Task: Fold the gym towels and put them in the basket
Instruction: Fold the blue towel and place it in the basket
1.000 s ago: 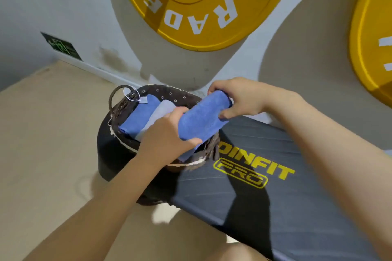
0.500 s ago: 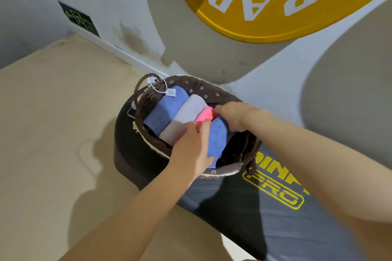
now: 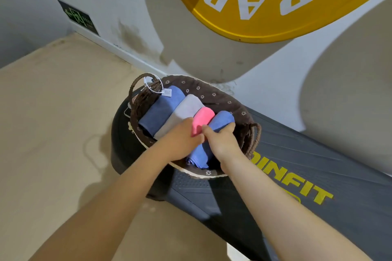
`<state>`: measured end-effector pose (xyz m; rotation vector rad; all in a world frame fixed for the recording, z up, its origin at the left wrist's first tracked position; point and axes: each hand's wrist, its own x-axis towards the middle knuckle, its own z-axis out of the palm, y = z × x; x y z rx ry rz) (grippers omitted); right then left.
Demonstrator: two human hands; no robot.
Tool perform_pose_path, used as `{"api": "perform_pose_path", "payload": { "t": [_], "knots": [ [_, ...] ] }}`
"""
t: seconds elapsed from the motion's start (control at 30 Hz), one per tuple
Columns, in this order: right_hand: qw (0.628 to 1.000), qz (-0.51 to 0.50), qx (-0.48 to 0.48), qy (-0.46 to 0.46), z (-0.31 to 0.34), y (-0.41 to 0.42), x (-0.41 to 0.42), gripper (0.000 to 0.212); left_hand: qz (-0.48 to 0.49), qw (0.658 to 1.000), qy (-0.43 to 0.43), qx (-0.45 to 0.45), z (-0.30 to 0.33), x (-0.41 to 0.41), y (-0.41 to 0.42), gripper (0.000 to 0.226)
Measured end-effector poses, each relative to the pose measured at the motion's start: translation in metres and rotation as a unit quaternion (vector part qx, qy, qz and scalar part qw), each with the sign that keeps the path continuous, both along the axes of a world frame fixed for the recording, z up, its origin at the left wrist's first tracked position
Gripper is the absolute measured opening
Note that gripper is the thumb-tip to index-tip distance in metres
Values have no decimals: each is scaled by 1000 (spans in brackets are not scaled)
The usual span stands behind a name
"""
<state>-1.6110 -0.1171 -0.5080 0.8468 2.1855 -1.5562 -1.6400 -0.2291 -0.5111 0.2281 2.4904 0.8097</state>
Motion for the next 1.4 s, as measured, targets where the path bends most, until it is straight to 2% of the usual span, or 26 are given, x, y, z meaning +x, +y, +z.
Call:
{"api": "perform_pose_path", "payload": {
  "t": [0.03,0.17,0.23,0.3,0.47,0.67,0.8,0.9,1.0,1.03,1.1,1.13,1.17,1.33,1.4],
  "knots": [
    [1000,4,15,8,-5,-4,1,89,-8,999,30,-27,3,-4,-3,22],
    [998,4,60,16,-12,-11,2,90,-15,985,125,-121,3,-12,-8,36],
    [996,23,90,5,-13,-14,3,92,-26,962,182,-204,0,-15,-5,39],
    [992,51,119,3,-13,-16,4,98,-4,949,192,-249,-2,-20,-4,42],
    [991,69,116,7,-17,-12,4,117,32,955,161,-249,-7,-30,-4,46],
    [992,72,95,37,-21,-8,3,119,30,962,149,-227,-9,-37,-10,38],
    [990,71,115,45,-21,-8,5,115,47,958,198,-201,-3,-42,-21,49],
    [988,73,127,47,-22,-10,4,113,32,955,197,-218,-3,-43,-27,50],
    [990,71,114,48,-22,-10,3,113,-66,912,320,-247,-12,-30,-15,39],
    [991,69,106,51,-22,-10,3,112,-102,888,370,-254,-13,-26,-10,34],
    [993,59,90,57,-21,-9,3,105,-98,926,298,-209,-5,-17,-1,20],
    [993,53,84,59,-21,-9,2,99,-75,947,236,-203,-3,-16,2,28],
    [994,48,78,59,-21,-9,2,95,-56,955,210,-201,-3,-15,6,35],
    [996,46,47,59,-21,-7,2,93,-79,941,188,-269,-11,-8,15,43],
    [996,54,50,54,-19,-7,3,96,-81,948,177,-254,-12,-8,14,44]
  ]
}}
